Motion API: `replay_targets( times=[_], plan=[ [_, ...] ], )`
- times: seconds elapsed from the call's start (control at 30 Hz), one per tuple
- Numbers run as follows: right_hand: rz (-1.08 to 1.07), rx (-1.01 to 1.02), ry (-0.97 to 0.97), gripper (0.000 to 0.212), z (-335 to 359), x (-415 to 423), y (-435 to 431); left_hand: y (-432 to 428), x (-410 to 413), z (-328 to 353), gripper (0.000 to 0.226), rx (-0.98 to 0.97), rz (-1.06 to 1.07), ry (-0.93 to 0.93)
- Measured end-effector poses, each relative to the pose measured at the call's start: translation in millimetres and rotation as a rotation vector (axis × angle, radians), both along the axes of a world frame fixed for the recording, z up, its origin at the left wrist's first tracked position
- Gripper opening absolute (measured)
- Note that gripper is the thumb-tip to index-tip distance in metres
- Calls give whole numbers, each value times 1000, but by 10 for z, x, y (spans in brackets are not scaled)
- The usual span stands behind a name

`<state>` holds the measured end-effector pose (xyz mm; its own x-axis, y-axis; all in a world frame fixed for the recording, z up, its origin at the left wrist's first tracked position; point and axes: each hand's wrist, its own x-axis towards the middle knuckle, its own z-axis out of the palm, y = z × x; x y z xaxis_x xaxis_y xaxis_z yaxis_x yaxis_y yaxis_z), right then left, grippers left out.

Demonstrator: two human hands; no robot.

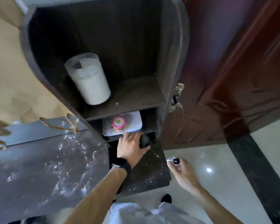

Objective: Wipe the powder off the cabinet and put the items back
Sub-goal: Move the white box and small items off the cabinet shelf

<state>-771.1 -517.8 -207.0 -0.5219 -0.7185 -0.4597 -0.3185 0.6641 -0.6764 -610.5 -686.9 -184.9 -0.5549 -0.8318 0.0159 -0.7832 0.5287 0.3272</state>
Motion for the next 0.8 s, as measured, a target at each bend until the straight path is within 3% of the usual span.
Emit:
replay_targets(
  times=[0.07,0.3,0.57,0.67,0.8],
  plan=[
    [-54,-22,12,21,9,-214,229,-127,-318,68,61,-108,-12,-122],
    [-62,81,-7,40,-27,-563,601,-634,-971,5,64,-75,-5,-308],
    [-3,21,43,41,5,-488,456,-800,-1041,-88,74,-14,14,-344],
    [60,-70,168,36,12,-327,207,-563,-944,5,77,0,20,-243],
    [96,-79,311,45,38,-66,-338,-90,-457,127,63,-90,-13,-66]
  ],
)
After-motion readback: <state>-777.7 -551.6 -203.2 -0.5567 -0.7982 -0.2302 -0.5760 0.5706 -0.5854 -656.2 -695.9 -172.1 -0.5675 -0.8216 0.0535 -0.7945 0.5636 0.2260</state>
